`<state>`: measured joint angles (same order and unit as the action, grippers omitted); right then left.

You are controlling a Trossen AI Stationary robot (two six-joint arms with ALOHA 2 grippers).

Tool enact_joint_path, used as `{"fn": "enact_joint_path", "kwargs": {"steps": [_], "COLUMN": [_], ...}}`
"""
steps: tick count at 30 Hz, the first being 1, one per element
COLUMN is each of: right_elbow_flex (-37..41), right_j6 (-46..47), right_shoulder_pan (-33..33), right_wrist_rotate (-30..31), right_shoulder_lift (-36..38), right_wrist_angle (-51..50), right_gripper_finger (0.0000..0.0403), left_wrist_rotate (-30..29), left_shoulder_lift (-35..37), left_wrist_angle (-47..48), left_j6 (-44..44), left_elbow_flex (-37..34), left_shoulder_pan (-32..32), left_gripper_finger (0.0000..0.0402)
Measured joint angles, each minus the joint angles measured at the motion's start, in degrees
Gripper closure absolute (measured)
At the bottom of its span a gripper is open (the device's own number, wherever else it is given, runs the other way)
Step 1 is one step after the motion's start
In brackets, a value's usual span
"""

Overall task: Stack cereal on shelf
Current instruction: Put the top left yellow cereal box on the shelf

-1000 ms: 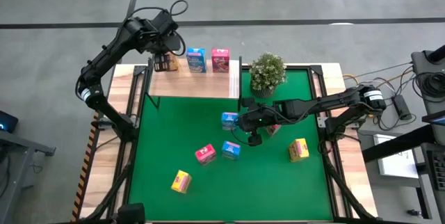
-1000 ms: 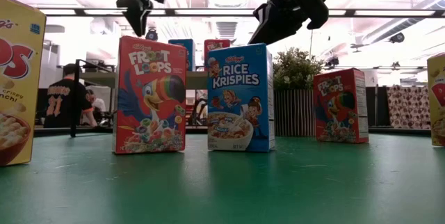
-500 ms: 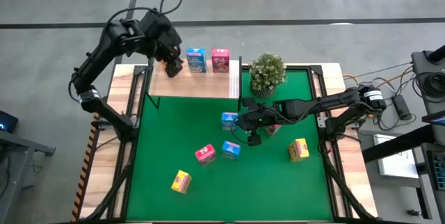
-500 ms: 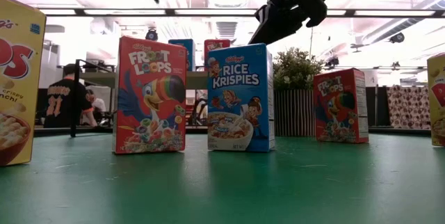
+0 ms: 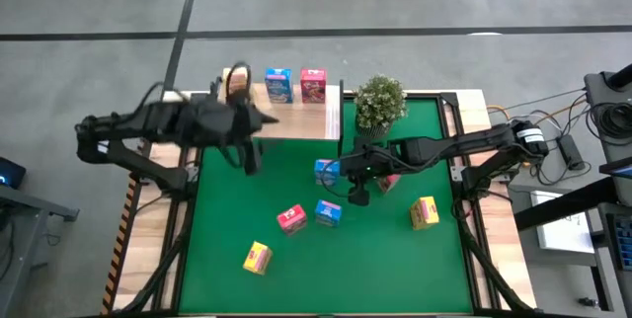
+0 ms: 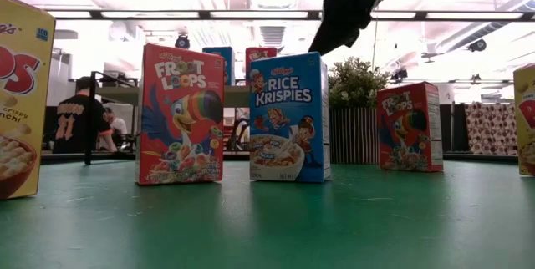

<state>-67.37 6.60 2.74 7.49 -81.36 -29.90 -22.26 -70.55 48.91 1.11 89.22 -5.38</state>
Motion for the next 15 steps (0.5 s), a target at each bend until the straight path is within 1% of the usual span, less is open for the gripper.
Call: {"fn": "enact_joint_path", "kwargs": {"steps": [3,5,7,9,12,13,15], "right_elbow_flex": [-1.95,-3.02,-3.94,-4.86,-5.96,-6.23,-6.5], "right_j6": [3.25,5.82,8.46,11.14,14.98,16.05,17.49], "right_shoulder_pan": [0.0,0.0,0.0,0.0,0.0,0.0,0.0], "right_wrist_rotate": [0.0,-0.03,-0.13,-0.24,-0.29,-0.27,-0.26], "right_shoulder_lift": [0.0,0.0,0.0,0.0,0.0,0.0,0.0], "right_wrist_angle": [-4.98,-8.74,-12.63,-17.73,-25.08,-26.98,-29.67], "right_gripper_finger": [0.0394,0.0394,0.0394,0.0394,0.0394,0.0394,0.0394], "left_wrist_rotate": [-3.89,-6.78,-11.47,-17.75,-29.03,-31.48,-34.01], "left_shoulder_lift": [2.15,3.23,4.44,5.78,7.58,8.18,9.39], "left_wrist_angle": [-6.26,-8.45,-9.66,-9.49,-7.14,-5.88,-3.42], "left_j6": [-0.05,-0.2,-0.29,-0.11,0.8,1.12,1.37], "left_elbow_flex": [-6.57,-10.26,-13.51,-16.36,-20.5,-21.61,-23.58], "left_shoulder_pan": [-5.35,-8.13,-10.36,-12.01,-12.57,-12.21,-10.43], "left_gripper_finger": [0.0201,0.0201,0.0201,0.0201,0.0201,0.0202,0.0206]}}
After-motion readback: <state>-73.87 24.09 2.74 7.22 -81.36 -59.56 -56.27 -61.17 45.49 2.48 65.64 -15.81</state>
